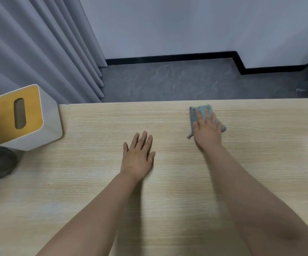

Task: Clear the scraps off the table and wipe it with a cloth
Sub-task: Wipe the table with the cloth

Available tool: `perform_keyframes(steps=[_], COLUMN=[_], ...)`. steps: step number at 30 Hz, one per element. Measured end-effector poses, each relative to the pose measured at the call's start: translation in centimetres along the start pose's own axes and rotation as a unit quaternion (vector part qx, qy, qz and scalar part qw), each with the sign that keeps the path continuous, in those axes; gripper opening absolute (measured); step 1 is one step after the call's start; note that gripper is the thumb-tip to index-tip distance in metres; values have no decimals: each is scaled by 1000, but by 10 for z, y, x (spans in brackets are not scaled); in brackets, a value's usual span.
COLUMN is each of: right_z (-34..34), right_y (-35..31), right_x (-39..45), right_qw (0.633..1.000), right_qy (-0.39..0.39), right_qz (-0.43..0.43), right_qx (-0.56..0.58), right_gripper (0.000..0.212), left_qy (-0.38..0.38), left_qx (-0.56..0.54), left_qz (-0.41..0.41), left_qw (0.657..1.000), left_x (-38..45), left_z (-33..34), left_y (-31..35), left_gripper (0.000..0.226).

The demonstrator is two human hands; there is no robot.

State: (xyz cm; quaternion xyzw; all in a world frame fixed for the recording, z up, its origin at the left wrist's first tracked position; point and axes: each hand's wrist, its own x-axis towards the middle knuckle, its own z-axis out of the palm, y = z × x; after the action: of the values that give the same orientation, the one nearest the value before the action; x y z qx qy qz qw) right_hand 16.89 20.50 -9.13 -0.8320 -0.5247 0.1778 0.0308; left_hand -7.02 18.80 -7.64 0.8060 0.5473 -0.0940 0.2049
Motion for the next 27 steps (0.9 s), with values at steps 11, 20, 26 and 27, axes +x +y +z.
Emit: perform_keyframes(steps=[11,20,26,27], right_z=[10,-5,19,18], right_y=[-64,-21,-94,-90], right_x=[26,39,16,20], right_qw=[984,990,982,980], right_qy=[-41,34,-40,-43], right_qz=[-175,136,-181,-192], right_qx=[-17,29,-18,-17], right_gripper=[50,51,50,49], left_qy=[40,69,126,128], left_qx=[-28,-12,-38,-34], left_qz=[1,16,10,-12], left_qw=[999,997,991,991], left_x=[1,2,8,7], left_z=[6,13,0,-1], left_y=[-3,-11,-38,-47], left_gripper=[55,71,63,65])
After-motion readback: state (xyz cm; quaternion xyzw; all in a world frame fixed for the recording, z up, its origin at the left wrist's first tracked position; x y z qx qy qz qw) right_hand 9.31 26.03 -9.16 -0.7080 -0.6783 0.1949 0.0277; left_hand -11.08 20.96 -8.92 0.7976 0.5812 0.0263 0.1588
